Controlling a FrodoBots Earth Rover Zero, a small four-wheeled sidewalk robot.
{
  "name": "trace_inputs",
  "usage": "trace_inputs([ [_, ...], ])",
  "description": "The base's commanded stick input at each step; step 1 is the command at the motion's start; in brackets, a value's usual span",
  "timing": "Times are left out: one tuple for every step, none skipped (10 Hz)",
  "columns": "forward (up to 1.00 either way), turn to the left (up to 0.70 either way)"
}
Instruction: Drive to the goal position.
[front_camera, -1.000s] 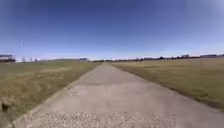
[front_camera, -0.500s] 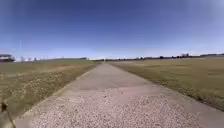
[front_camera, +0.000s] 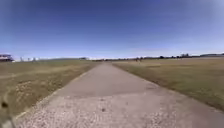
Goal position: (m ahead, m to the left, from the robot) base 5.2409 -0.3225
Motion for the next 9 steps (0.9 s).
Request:
trace_inputs([
  [1.00, 0.00],
  [1.00, 0.00],
  [1.00, 0.00],
  [1.00, 0.00],
  [1.00, 0.00],
  [1.00, 0.00],
  [1.00, 0.00],
  [1.00, 0.00],
  [1.00, 0.00],
])
